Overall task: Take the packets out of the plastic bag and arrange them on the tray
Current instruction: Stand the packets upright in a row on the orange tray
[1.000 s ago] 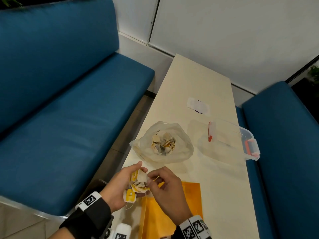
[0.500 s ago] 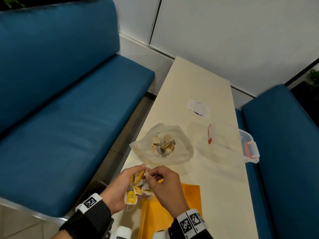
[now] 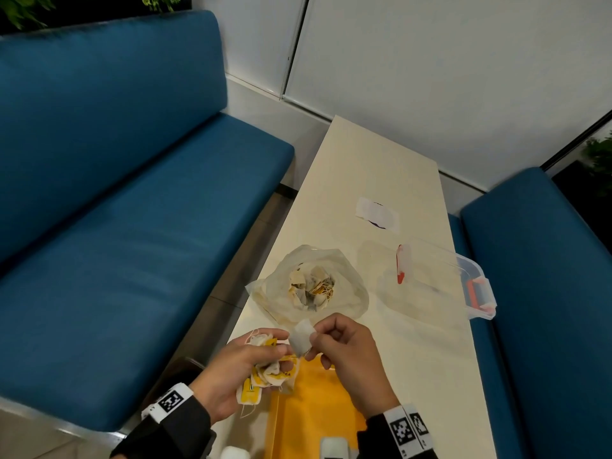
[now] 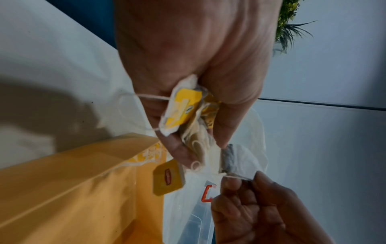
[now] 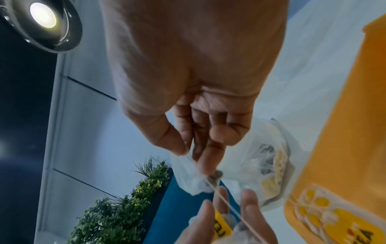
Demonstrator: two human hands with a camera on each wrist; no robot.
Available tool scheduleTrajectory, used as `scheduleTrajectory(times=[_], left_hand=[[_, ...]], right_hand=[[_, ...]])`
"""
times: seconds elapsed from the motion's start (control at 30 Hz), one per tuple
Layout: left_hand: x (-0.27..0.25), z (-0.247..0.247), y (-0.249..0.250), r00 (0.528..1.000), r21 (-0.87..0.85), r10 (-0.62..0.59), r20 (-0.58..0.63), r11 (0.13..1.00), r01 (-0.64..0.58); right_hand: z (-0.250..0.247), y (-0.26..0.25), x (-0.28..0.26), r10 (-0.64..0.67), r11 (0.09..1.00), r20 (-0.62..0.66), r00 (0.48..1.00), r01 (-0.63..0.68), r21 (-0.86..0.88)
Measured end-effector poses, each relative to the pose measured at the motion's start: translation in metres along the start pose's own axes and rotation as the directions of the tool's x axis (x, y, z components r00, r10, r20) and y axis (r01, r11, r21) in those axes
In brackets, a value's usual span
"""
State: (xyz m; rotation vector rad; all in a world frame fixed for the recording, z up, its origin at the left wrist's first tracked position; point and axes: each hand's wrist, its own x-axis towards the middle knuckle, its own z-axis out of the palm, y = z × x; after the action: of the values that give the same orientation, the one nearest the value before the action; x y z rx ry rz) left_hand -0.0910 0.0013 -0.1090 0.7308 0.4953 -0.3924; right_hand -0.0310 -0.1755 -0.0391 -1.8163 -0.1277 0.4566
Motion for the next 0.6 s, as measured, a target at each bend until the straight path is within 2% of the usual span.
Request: scheduleTrajectory(times=[0.37, 0.6], left_hand=[[-0.003, 0.006, 0.008, 0.997, 0.053, 0.055, -0.051, 0.997, -0.052], [-0.009, 0.013, 0.012, 0.983, 0.241, -0.037, 0.178, 0.97, -0.007]], right_hand=[[-0.01, -0.003, -0.002, 0.077, 0.996, 0.162, 0.984, -0.082, 0.029], [-0.008, 0.002, 0.0, 0.094, 0.996, 0.188, 0.978, -0.091, -0.023]])
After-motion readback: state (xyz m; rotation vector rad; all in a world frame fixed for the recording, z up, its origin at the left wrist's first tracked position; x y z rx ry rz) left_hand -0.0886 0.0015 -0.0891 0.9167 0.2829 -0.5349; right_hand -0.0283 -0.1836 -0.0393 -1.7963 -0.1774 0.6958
